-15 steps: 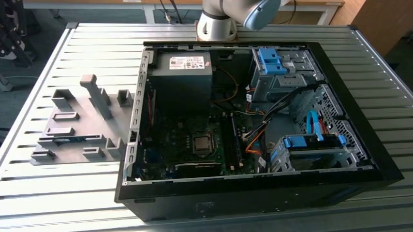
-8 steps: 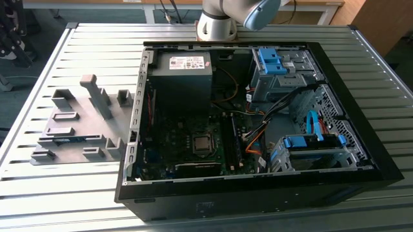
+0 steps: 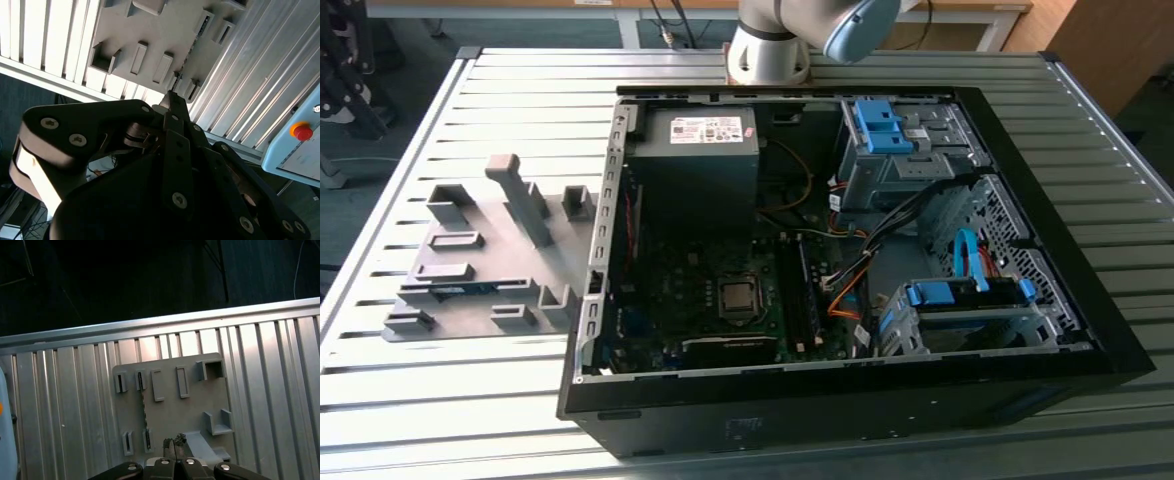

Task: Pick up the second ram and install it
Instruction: 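Pick up the second ram and move it above second insertion slot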

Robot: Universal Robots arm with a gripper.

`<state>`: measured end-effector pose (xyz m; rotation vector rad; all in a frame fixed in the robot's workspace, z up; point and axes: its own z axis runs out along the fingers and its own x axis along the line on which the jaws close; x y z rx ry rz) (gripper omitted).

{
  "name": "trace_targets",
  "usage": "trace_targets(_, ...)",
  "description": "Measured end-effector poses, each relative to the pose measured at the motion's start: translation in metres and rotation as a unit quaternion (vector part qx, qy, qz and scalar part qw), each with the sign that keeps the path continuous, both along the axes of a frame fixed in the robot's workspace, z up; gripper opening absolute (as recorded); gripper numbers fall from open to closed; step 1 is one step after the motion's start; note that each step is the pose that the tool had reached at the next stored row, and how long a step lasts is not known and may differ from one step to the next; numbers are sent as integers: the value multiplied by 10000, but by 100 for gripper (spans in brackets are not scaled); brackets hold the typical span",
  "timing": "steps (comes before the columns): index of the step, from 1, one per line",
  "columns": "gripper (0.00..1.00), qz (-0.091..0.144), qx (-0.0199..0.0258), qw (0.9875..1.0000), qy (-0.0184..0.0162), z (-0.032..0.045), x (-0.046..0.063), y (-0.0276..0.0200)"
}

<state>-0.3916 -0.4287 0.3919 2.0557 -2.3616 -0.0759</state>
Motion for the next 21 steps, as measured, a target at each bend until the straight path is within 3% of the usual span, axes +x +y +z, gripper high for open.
trace_targets(21, 11, 18, 0, 10000, 1, 0, -35, 0)
